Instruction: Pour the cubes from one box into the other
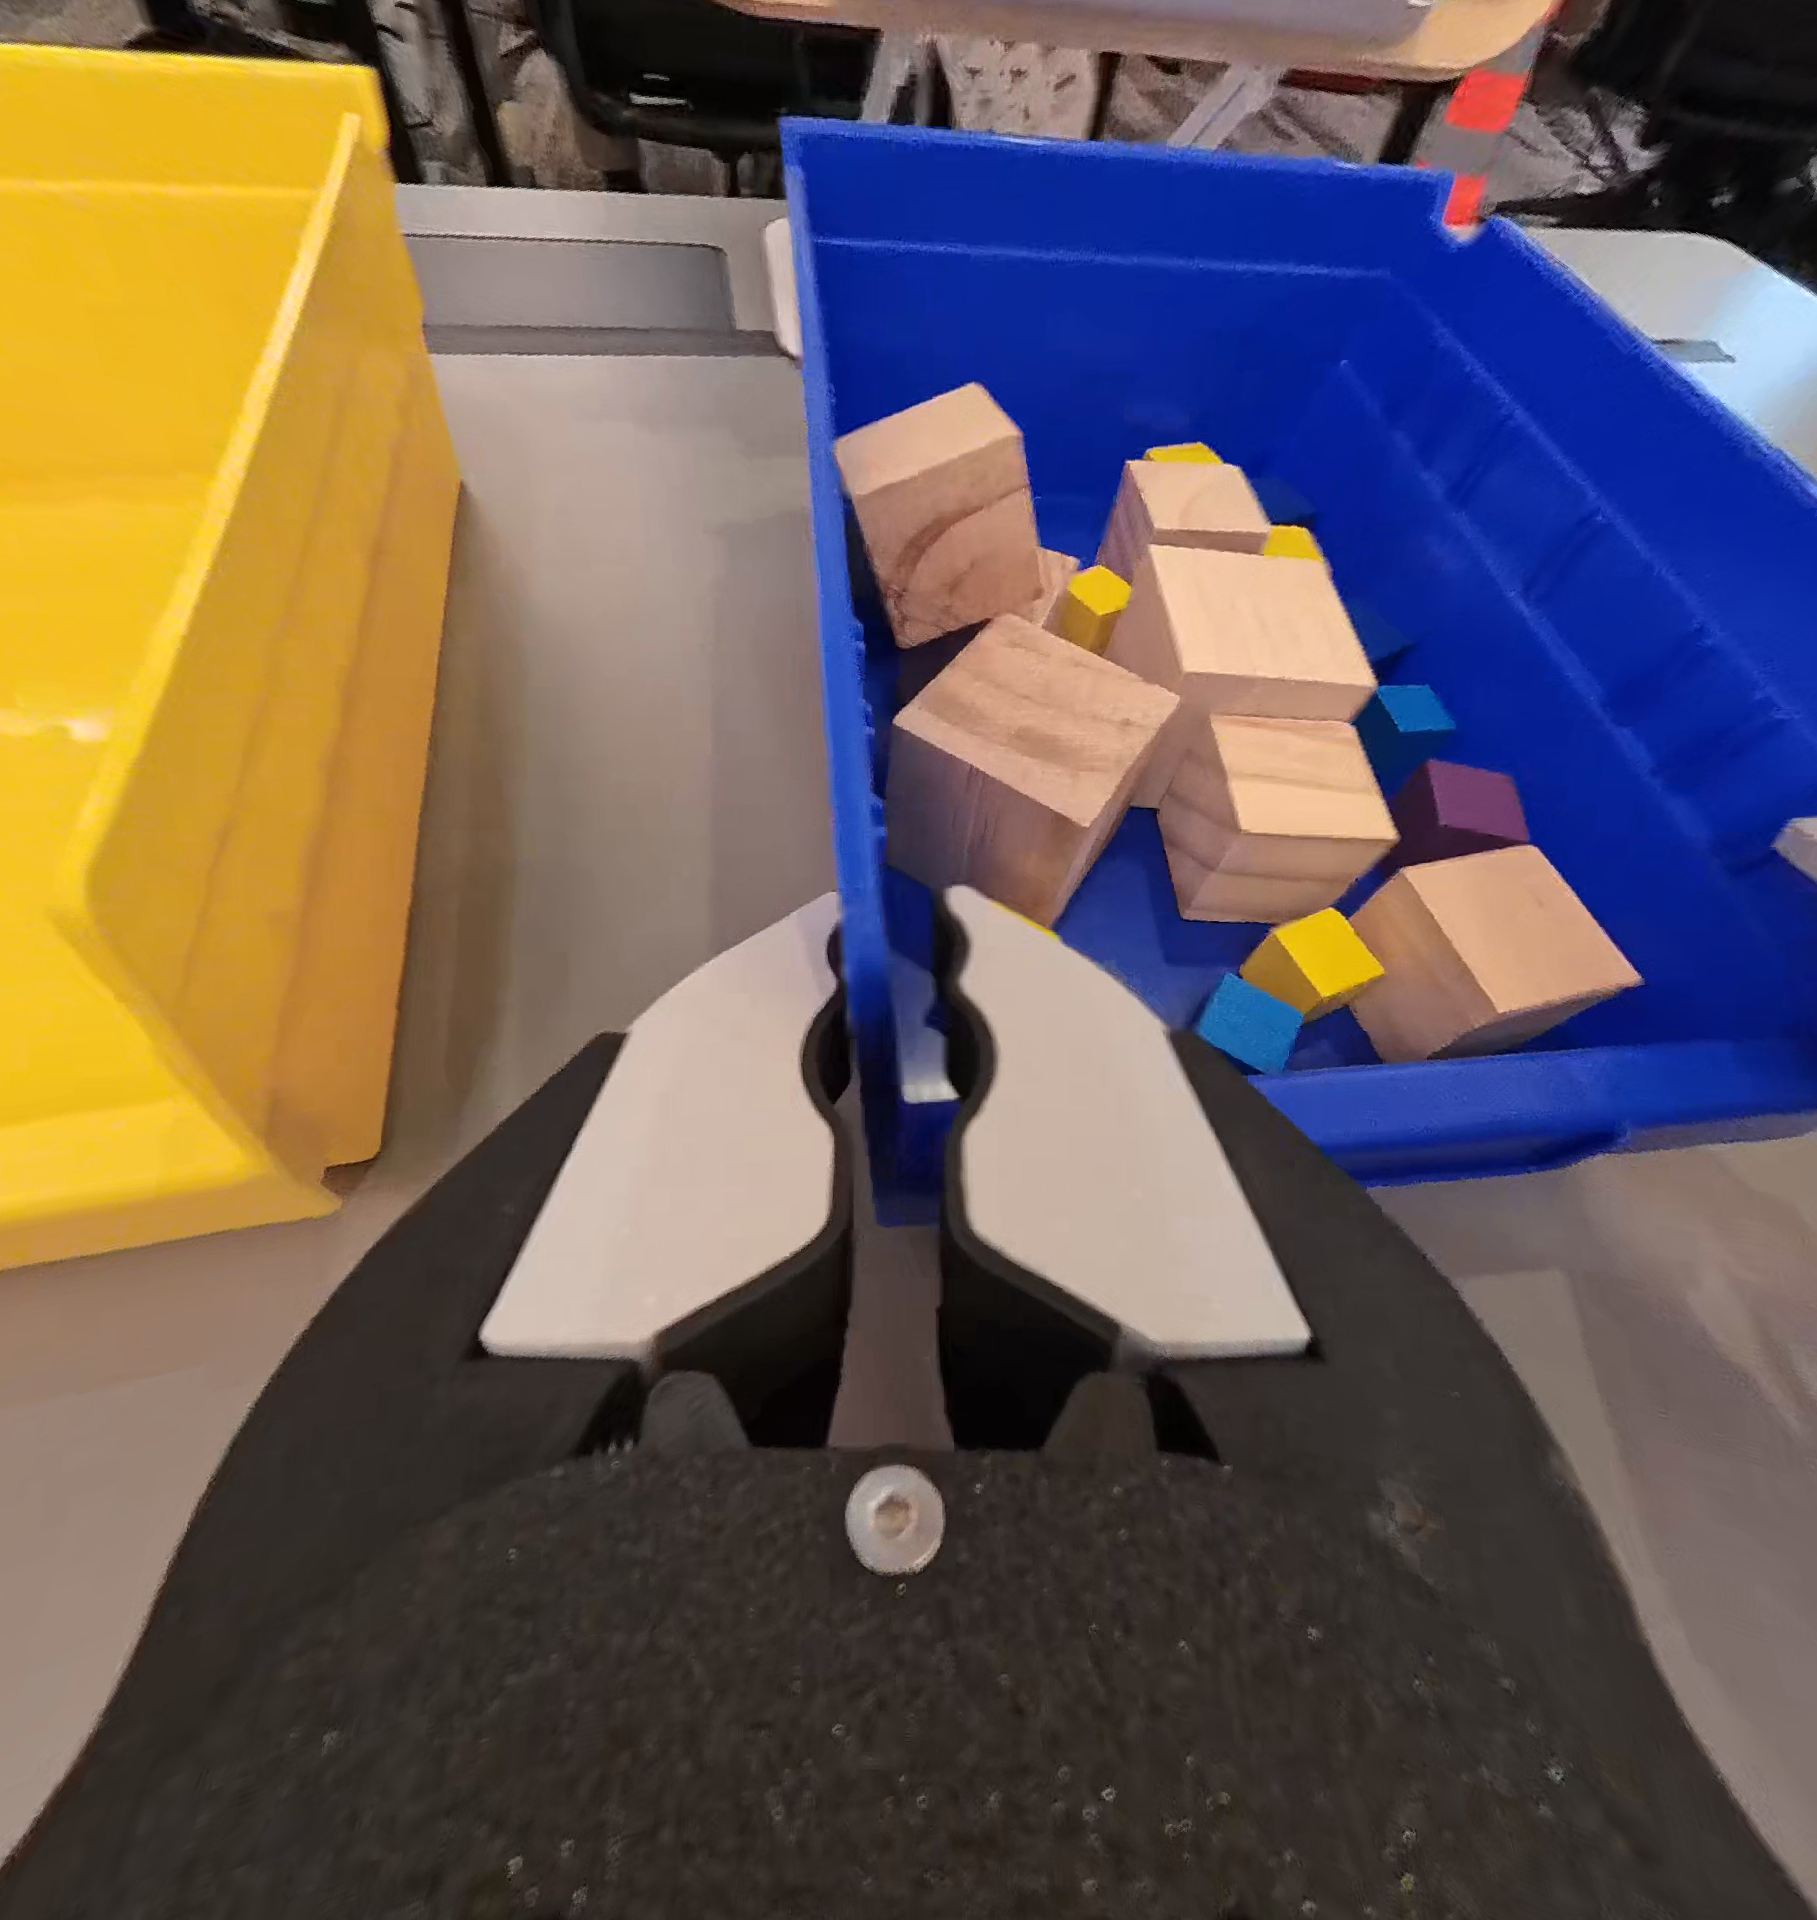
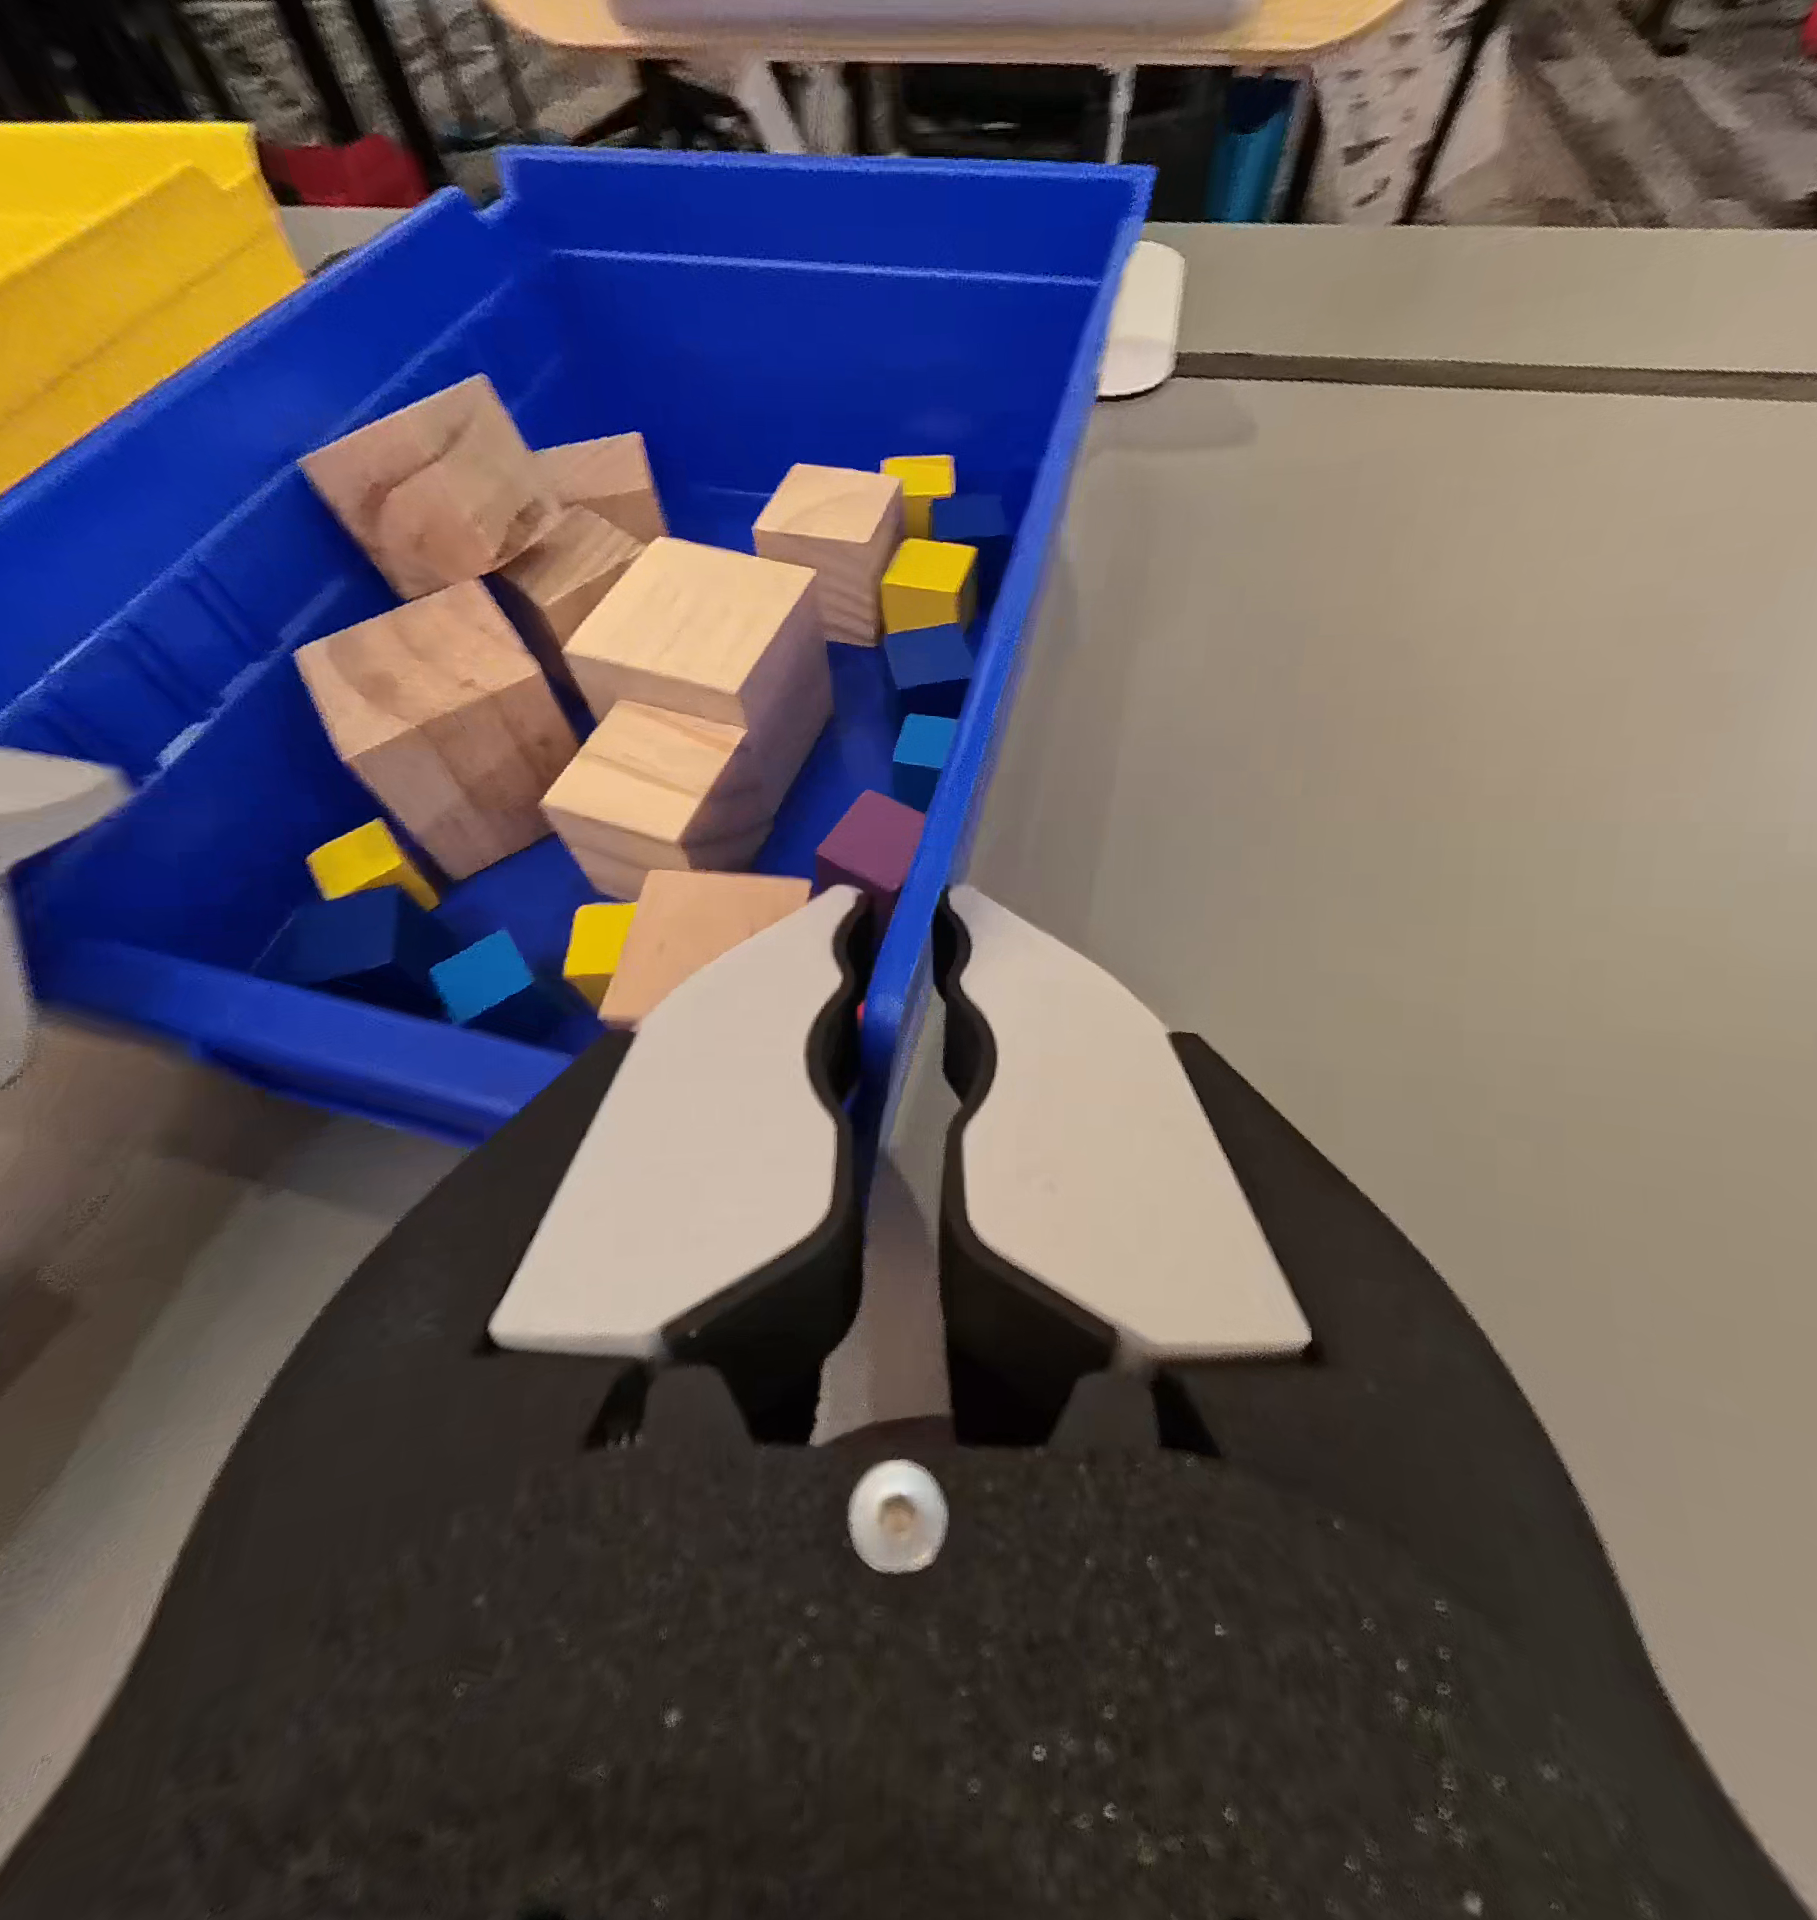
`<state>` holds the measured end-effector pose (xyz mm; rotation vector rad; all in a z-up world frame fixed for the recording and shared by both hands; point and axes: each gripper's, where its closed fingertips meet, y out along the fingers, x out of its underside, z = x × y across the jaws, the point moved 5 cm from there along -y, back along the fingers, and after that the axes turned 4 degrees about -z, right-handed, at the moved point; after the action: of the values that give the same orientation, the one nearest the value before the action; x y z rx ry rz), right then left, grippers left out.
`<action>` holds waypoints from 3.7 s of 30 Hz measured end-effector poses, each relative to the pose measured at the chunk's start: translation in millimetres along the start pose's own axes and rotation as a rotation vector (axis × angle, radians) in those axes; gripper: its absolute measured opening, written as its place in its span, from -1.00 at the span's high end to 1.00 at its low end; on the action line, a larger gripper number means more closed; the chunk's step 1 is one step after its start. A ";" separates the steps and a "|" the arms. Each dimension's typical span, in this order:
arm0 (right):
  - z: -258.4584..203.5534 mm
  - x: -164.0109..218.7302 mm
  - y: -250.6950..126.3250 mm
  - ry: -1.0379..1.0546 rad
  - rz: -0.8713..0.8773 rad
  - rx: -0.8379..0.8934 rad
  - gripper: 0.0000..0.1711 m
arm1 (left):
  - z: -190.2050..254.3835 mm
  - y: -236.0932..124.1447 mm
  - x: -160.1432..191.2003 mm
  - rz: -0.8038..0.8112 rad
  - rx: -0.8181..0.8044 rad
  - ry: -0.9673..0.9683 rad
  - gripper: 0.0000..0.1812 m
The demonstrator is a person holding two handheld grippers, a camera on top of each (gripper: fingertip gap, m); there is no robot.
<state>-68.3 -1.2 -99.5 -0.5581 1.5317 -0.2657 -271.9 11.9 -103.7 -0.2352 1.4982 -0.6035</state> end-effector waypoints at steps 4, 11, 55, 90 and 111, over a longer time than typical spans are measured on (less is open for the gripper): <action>3.3 8.5 -32.6 -0.053 -0.004 -0.137 0.68 | 1.1 -33.2 -6.0 -0.002 0.118 0.026 0.44; -49.7 -9.6 -91.8 0.017 0.144 -0.540 0.68 | -137.4 -119.0 -3.7 0.024 -0.032 -0.124 0.57; -134.1 -94.0 -159.5 -0.211 0.372 -0.120 0.96 | -49.7 -253.5 -49.4 0.482 -0.326 0.042 0.96; 327.2 -18.6 -95.5 0.186 0.085 0.145 0.55 | 304.3 -30.4 20.7 -0.108 0.557 0.338 0.50; -4.6 11.0 3.5 0.055 0.027 0.060 0.85 | -5.0 -2.1 -2.0 -0.051 0.084 0.095 0.87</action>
<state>-73.0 -4.5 -110.5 -0.4860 1.5778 -0.3080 -277.2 12.3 -101.3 -0.1826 1.5582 -0.7257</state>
